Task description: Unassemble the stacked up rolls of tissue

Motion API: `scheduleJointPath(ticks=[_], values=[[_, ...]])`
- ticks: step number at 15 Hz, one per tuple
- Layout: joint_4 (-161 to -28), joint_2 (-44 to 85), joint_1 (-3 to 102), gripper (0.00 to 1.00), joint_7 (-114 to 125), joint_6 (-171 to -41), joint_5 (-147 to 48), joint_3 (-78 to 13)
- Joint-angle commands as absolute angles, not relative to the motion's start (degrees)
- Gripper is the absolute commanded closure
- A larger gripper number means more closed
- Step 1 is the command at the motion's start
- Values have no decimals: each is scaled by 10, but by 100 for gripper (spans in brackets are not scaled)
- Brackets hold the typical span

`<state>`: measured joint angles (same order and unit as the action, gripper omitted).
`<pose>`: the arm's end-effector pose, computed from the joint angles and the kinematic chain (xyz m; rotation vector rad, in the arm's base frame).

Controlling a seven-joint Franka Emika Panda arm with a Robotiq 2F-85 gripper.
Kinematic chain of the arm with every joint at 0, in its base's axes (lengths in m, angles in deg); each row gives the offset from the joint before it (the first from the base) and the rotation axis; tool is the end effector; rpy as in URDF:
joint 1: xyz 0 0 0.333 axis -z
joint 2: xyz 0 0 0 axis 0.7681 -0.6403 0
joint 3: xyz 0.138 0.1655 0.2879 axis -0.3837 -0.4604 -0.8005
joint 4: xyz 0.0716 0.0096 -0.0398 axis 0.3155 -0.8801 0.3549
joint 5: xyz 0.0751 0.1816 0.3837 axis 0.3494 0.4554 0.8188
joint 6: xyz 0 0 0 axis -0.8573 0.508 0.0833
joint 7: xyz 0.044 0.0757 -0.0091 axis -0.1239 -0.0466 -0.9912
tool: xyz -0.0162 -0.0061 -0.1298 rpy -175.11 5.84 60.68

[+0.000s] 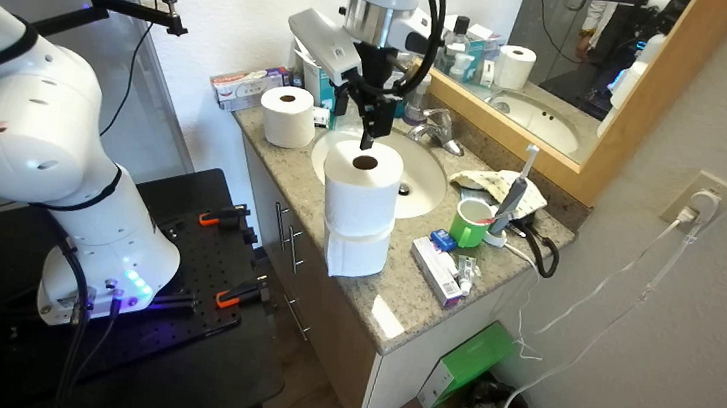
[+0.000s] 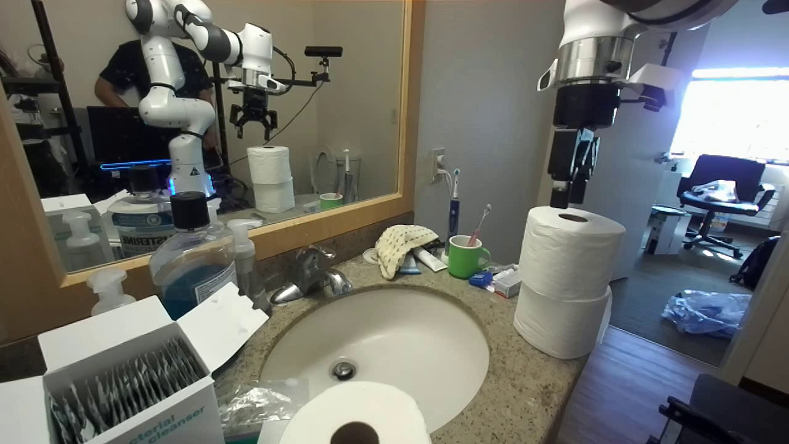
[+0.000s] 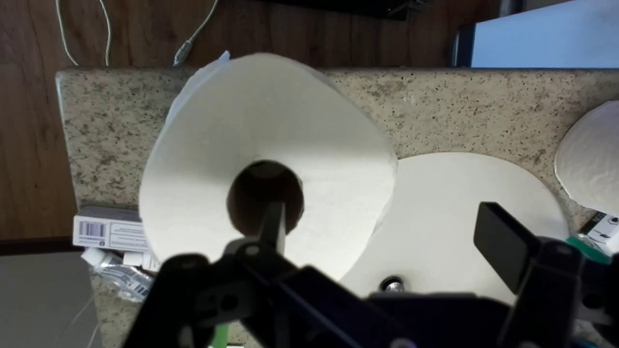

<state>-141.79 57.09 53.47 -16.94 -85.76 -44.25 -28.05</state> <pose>0.4311 -0.0856 0.4248 -3.0324 -0.1541 0.0942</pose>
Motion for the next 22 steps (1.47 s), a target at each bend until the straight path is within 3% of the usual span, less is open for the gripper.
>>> scheduleJointPath(ticks=[1, 15, 16, 17, 18, 22], values=[[-1426, 572, 539, 0, -163, -849, -451, -281], [-1432, 548, 535, 2, -175, -851, -446, -280], [-1433, 548, 535, 10, -175, -851, -446, -280], [-1433, 548, 536, 11, -175, -852, -446, -280], [-1433, 548, 536, 25, -174, -852, -446, -280], [-1432, 549, 536, 54, -174, -852, -446, -279]])
